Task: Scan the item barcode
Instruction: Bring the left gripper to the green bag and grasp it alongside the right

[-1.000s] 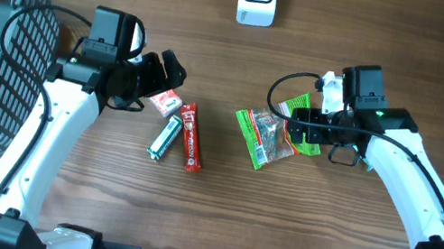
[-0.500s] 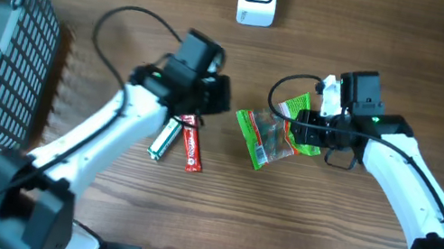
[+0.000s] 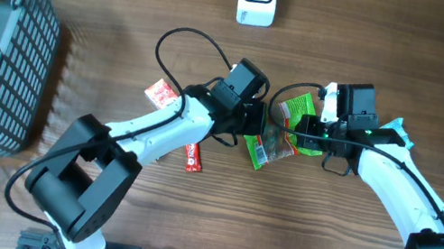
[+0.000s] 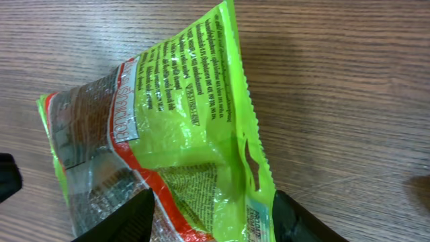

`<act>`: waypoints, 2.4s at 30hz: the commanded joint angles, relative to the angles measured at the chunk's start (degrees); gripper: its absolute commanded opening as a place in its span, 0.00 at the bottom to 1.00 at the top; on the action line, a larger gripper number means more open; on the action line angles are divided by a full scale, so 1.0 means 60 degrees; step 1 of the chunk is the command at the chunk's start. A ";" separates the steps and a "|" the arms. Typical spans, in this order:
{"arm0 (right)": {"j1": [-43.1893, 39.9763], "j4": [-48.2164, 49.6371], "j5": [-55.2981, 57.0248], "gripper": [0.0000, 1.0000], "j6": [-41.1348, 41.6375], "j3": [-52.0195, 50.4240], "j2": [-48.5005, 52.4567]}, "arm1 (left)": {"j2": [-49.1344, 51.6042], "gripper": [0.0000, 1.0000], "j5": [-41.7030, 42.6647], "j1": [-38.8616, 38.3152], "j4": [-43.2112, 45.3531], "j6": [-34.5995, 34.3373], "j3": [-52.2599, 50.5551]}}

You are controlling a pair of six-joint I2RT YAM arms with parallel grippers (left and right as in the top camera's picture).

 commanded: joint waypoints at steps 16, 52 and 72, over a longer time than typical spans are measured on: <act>0.0022 0.0663 0.0499 0.33 0.0474 -0.0823 -0.0007 | 0.1093 0.15 0.0080 -0.0069 0.0200 -0.1053 -0.0011; -0.0113 -0.0998 -0.0255 0.61 -0.1749 0.1202 -0.1213 | 0.1282 0.27 -0.1009 -0.0040 -0.0335 -0.1825 -0.0011; -0.0113 -0.1137 -0.0437 0.72 -0.1570 0.1144 0.0397 | 0.1821 0.05 0.1443 -0.0044 0.1002 -0.0583 0.0484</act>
